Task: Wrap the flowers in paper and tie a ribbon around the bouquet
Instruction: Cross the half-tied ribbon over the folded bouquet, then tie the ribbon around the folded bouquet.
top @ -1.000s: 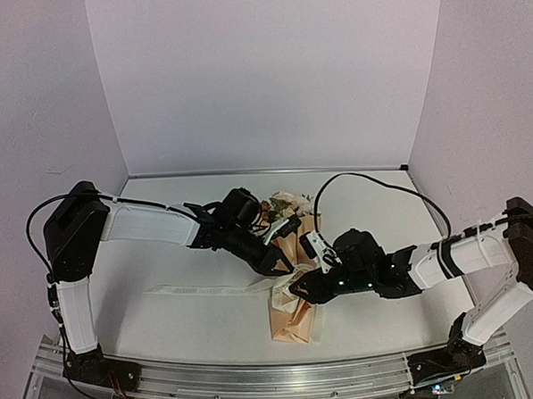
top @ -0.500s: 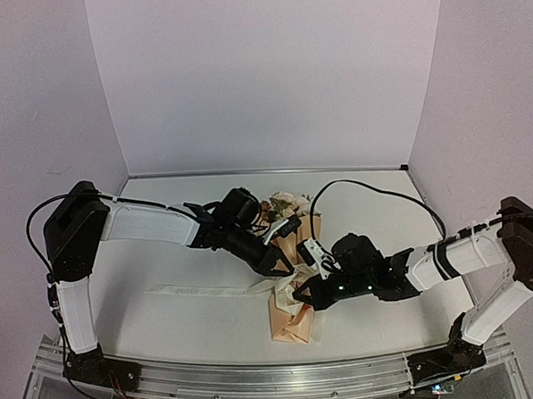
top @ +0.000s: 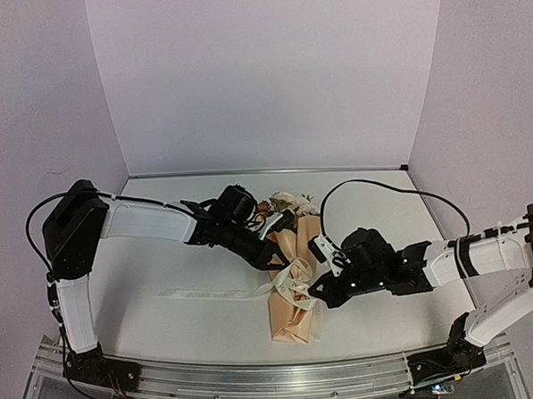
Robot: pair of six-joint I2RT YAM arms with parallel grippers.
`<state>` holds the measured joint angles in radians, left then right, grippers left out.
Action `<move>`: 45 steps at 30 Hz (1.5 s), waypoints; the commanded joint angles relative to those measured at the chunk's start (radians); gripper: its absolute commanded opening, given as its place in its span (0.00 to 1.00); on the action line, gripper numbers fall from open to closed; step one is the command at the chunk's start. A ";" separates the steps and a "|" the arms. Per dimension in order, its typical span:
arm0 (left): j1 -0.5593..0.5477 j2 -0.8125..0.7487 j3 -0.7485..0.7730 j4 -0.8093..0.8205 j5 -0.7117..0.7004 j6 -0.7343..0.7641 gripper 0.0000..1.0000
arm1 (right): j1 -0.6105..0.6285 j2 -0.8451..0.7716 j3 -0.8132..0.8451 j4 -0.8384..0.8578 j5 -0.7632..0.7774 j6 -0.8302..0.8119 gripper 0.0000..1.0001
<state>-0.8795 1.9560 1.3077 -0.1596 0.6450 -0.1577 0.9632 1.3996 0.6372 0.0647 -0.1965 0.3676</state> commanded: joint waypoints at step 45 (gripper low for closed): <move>0.068 -0.237 -0.336 0.144 -0.354 -0.168 0.00 | -0.066 0.101 0.329 -0.694 0.259 -0.339 0.00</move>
<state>-0.8233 1.7798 1.0014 -0.1007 0.3093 -0.2865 0.8779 1.4637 0.8971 -0.5234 0.0112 0.1074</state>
